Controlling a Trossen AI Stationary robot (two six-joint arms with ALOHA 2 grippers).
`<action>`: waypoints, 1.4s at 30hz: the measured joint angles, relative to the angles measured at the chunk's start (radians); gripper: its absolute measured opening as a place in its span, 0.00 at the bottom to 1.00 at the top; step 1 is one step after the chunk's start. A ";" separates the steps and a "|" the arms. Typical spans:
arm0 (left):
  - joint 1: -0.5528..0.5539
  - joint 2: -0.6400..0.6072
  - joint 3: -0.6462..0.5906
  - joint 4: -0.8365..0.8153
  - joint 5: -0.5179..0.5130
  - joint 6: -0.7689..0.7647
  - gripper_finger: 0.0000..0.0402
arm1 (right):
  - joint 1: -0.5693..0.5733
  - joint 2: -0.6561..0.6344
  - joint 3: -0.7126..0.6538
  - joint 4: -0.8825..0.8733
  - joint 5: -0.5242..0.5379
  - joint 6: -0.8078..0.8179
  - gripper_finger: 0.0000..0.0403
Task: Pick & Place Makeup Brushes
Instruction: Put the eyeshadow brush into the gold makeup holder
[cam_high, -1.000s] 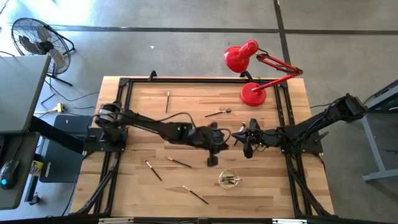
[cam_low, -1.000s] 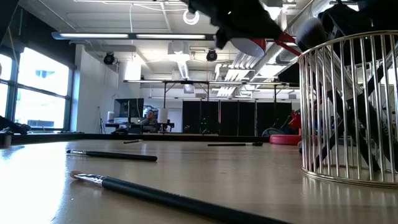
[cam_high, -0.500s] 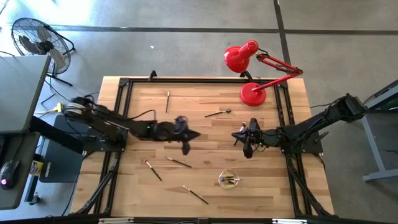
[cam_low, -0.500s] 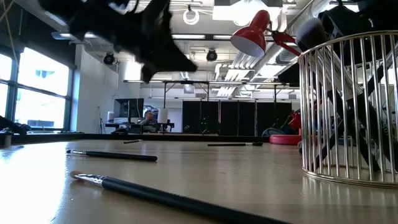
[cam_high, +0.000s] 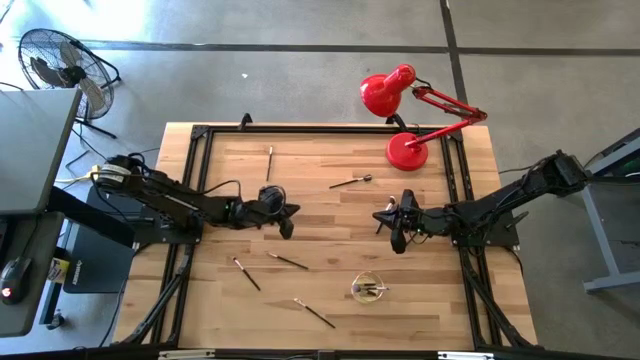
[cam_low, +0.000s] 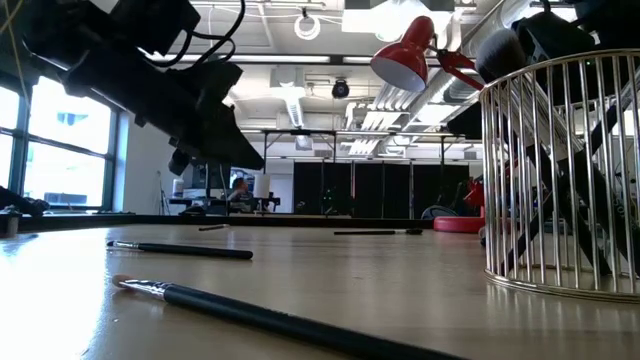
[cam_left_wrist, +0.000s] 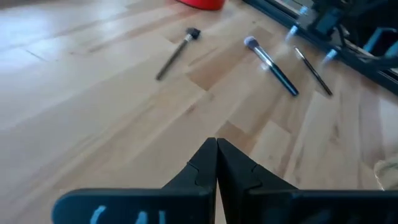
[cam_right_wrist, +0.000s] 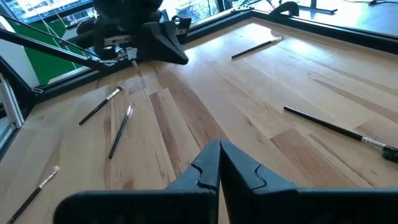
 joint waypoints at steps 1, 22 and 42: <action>0.000 0.000 0.000 0.000 0.009 0.000 0.00 | 0.000 0.000 0.000 0.000 0.000 0.000 0.01; -0.045 0.001 0.000 -0.025 0.052 0.109 0.00 | 0.000 0.000 0.000 -0.011 0.000 0.001 0.01; -0.235 0.002 0.213 -0.703 0.144 0.116 0.00 | -0.002 0.000 -0.001 -0.006 -0.001 0.007 0.00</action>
